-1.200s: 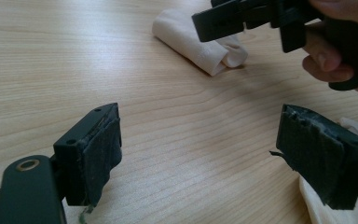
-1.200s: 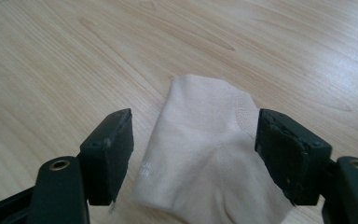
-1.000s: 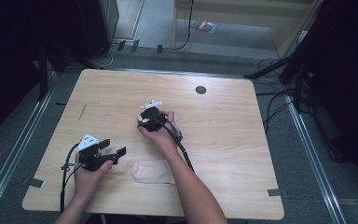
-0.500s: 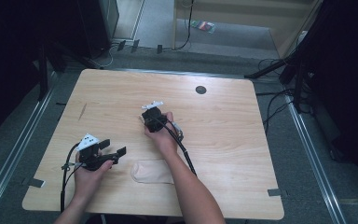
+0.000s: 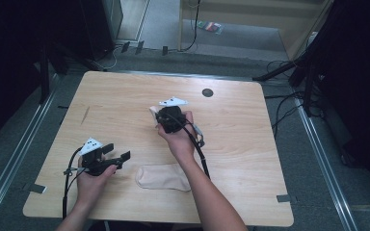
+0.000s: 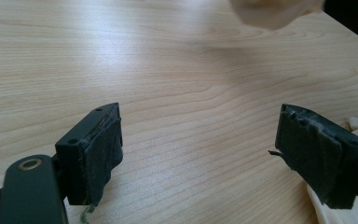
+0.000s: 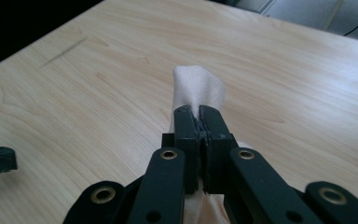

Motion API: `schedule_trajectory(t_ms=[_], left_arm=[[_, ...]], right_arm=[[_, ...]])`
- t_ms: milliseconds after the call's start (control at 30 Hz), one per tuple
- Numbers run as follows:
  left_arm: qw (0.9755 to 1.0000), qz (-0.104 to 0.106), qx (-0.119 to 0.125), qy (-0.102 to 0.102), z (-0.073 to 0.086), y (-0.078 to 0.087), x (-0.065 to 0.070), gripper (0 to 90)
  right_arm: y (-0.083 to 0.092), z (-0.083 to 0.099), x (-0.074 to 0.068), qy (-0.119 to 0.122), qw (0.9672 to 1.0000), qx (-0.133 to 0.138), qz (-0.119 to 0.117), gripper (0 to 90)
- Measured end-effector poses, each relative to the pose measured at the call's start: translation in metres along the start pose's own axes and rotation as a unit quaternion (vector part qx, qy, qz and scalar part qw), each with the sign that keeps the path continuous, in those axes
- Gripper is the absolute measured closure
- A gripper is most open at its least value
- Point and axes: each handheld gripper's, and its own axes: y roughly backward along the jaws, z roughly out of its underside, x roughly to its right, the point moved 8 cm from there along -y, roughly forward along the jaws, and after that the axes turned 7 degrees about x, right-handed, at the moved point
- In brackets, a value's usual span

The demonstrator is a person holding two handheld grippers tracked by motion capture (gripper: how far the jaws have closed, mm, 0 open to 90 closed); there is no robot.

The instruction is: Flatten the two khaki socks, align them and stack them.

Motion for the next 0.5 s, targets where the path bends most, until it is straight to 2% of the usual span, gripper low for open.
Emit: schedule_trajectory(t_ms=[200,300,400,500], left_arm=[[1.0,-0.001,0.0,-0.001,0.0,0.0,0.0,15.8],[1.0,-0.001,0.001,-0.001,0.0,0.0,0.0,15.9],[1.0,-0.003,0.0,-0.003,0.0,-0.001,0.0,15.9],[1.0,-0.003,-0.001,-0.007,0.0,-0.001,0.001,16.0]], right_arm=[[0.037,-0.009,0.016,-0.014,0.9996,0.023,0.004,87.7],[0.053,-0.005,0.024,-0.009,0.9995,0.025,0.015,87.7],[0.061,0.005,0.027,-0.015,0.9996,0.019,0.014,87.7],[0.06,0.019,0.023,-0.018,0.9998,0.01,0.009,87.7]])
